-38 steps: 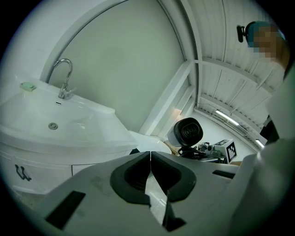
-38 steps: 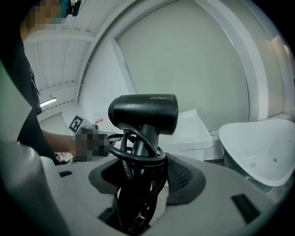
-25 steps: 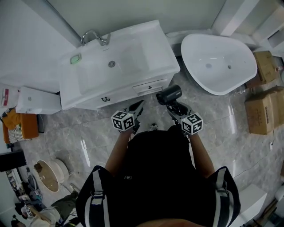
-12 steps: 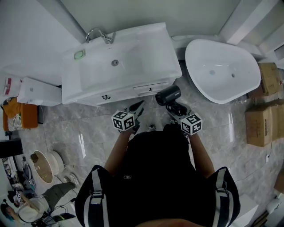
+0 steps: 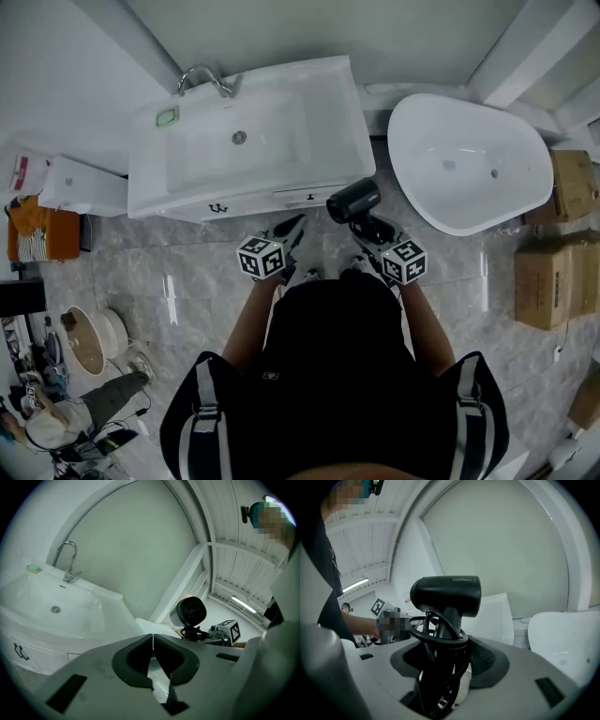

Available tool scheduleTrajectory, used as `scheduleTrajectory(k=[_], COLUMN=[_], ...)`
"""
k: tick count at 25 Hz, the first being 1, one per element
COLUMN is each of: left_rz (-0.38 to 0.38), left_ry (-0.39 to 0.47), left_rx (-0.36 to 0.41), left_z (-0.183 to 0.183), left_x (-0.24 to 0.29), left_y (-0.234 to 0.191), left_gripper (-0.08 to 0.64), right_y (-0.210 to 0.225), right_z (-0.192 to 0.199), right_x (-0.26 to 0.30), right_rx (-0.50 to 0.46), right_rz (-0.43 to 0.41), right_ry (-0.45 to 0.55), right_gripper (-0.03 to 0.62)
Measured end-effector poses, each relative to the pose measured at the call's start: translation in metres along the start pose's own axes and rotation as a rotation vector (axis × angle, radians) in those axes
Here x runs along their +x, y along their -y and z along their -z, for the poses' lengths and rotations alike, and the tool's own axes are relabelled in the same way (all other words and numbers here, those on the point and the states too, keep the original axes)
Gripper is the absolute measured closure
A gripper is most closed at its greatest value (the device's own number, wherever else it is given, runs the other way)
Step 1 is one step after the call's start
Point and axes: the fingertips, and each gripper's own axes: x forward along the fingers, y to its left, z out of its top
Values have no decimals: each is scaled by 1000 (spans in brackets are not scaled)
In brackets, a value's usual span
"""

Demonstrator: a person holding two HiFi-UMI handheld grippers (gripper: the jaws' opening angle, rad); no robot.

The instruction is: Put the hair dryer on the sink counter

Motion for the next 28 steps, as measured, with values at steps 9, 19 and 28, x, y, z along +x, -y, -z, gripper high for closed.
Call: scheduleTrajectory(k=[9,19,28], left_rz=[-64,-125,-174], left_ry=[22,47,84], left_rx=[-28,-45,-59], left_z=[0,7,10], left_x=[23,38,48], left_y=[8,22,29], left_gripper=[543,543,543], right_y=[35,56,69], right_z=[-6,-7,-7], right_x=[-5,-10,-15], right_rx=[-15,-33,-59], right_rz=[-54,-123,-172], right_ry=[-26,-44,-56], right_gripper=[295,295,295])
